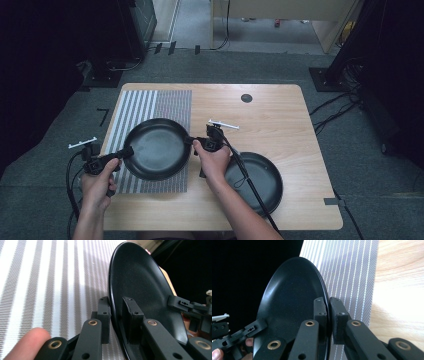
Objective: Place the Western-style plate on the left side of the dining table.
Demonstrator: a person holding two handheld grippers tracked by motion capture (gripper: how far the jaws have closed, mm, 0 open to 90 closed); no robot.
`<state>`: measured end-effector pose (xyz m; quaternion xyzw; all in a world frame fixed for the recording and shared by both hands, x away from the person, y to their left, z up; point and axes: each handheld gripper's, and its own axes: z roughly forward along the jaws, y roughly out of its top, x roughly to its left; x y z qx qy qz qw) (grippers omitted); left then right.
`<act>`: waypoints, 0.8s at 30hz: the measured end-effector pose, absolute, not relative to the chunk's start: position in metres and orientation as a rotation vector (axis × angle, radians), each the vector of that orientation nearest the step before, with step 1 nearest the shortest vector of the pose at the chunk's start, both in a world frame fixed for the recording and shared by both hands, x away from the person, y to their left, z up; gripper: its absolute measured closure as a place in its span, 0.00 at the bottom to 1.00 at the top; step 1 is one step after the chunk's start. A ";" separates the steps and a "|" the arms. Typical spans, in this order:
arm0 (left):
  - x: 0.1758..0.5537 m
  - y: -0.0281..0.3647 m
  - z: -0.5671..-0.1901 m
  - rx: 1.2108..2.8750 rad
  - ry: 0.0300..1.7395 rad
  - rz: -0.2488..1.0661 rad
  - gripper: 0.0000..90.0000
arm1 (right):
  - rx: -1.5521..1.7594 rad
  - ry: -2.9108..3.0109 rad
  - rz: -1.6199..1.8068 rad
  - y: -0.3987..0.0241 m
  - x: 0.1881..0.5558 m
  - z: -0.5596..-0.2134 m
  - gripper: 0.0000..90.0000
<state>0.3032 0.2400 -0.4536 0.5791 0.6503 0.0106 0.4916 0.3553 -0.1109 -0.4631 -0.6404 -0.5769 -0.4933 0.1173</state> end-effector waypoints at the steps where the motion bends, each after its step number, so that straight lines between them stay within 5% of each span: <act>1: 0.305 0.242 -0.455 1.402 1.586 0.030 0.86 | -1.875 -1.690 -1.441 -0.108 0.358 -0.465 0.94; 24: 0.329 0.267 -0.492 1.308 1.721 0.018 0.84 | -1.912 -1.724 -1.322 -0.069 0.393 -0.492 0.94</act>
